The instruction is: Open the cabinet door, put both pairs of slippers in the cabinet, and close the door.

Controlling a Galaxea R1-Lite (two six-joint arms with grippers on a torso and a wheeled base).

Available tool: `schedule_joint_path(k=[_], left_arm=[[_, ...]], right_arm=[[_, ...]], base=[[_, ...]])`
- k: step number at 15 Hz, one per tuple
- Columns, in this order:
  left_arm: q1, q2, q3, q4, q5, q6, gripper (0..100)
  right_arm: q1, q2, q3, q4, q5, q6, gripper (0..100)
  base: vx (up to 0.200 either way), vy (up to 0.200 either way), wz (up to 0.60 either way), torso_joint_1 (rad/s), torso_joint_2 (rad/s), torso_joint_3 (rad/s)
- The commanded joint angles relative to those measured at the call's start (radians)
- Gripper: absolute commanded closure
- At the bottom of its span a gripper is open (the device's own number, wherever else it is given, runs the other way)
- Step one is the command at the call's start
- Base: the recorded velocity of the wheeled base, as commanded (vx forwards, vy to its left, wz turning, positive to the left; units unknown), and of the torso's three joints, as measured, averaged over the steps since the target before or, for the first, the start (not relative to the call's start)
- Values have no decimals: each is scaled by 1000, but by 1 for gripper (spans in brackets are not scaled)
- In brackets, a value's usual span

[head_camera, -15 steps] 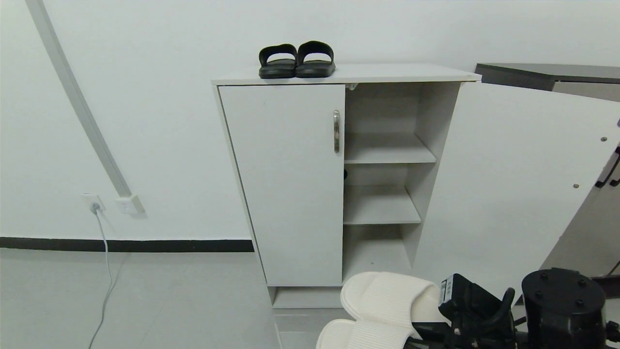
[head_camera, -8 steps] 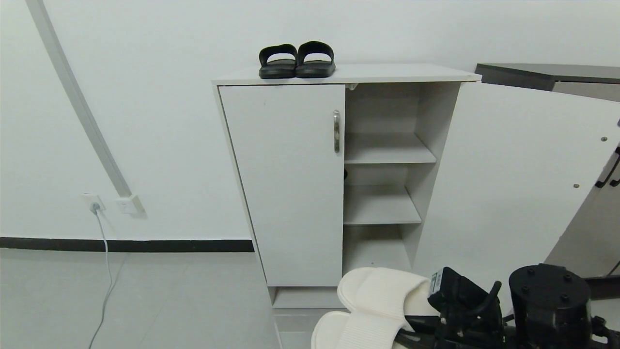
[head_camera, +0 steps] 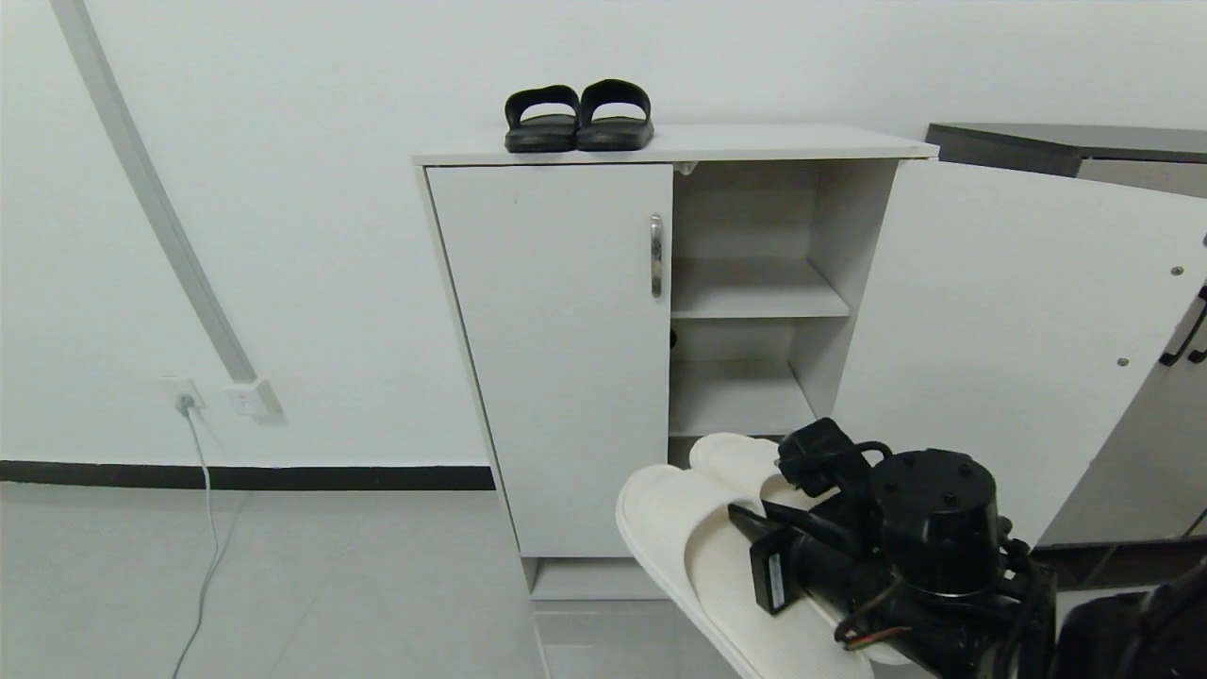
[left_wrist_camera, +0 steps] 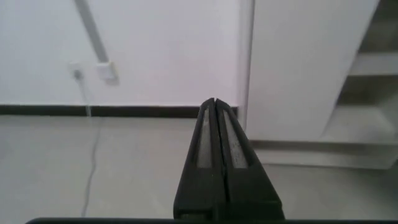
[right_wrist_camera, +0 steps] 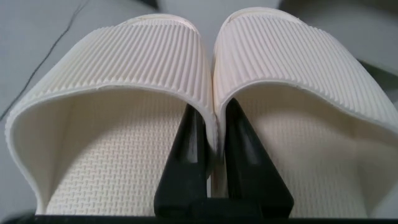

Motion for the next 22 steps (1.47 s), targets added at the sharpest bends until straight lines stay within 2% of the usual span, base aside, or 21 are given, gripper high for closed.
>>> schedule_joint_path(k=[1, 2, 3, 5, 8, 11, 16, 19, 22], left_arm=[[-1, 6, 6, 12, -30, -14, 100], [-1, 6, 6, 10, -87, -31, 100], [-6, 6, 4, 10, -118, -29, 100], [-124, -57, 4, 12, -115, -42, 100], [-104, -81, 4, 9, -112, -37, 100], [-102, -81, 4, 10, -112, -43, 100], [-102, -81, 4, 10, -112, -45, 100], [-102, -81, 4, 10, -110, -48, 100], [-104, -81, 4, 10, -110, -51, 100]], right_arm=[[-2, 95, -99, 2, -68, 46, 100], [-3, 103, -102, 2, -82, 48, 100], [-2, 104, -101, 0, -85, 48, 100], [-5, 109, -115, 2, -108, 48, 100], [-6, 158, -173, 0, -185, 49, 100], [-12, 269, -285, 0, -381, 59, 100], [-8, 425, -455, 0, -576, 69, 100], [-11, 454, -463, -21, -587, 68, 100], [-11, 459, -461, -28, -587, 68, 100]], base=[[0, 0, 0, 0, 0, 0], [0, 0, 0, 0, 0, 0], [0, 0, 0, 0, 0, 0], [0, 0, 0, 0, 0, 0], [0, 0, 0, 0, 0, 0], [0, 0, 0, 0, 0, 0], [0, 0, 0, 0, 0, 0], [0, 0, 0, 0, 0, 0], [0, -200, 0, 4, 2, 4]])
